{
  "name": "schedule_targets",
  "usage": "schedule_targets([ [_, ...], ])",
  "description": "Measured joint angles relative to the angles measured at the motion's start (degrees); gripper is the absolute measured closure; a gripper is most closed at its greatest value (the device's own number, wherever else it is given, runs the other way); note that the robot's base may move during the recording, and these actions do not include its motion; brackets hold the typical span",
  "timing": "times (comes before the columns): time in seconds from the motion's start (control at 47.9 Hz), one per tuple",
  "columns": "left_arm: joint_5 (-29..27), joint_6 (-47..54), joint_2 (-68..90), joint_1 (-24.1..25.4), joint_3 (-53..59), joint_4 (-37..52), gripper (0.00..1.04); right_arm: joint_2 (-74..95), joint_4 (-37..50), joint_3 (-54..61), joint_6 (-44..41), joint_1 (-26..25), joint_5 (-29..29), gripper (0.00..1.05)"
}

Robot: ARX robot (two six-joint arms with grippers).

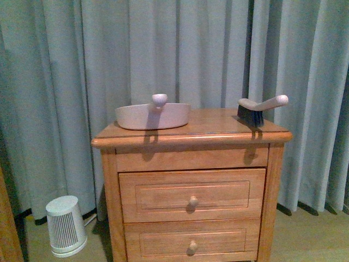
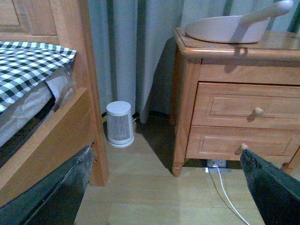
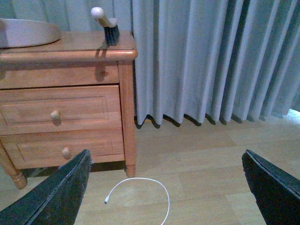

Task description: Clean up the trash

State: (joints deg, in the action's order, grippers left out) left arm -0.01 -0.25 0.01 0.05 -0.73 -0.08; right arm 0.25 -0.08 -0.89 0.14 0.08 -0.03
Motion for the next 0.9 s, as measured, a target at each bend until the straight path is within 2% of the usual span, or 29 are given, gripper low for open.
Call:
schedule_targets([
  [0.898, 0.00, 0.02, 0.00, 0.00, 0.00, 0.00, 0.08, 0.00, 0.00, 0.00, 0.00, 0.00, 0.00, 0.07],
])
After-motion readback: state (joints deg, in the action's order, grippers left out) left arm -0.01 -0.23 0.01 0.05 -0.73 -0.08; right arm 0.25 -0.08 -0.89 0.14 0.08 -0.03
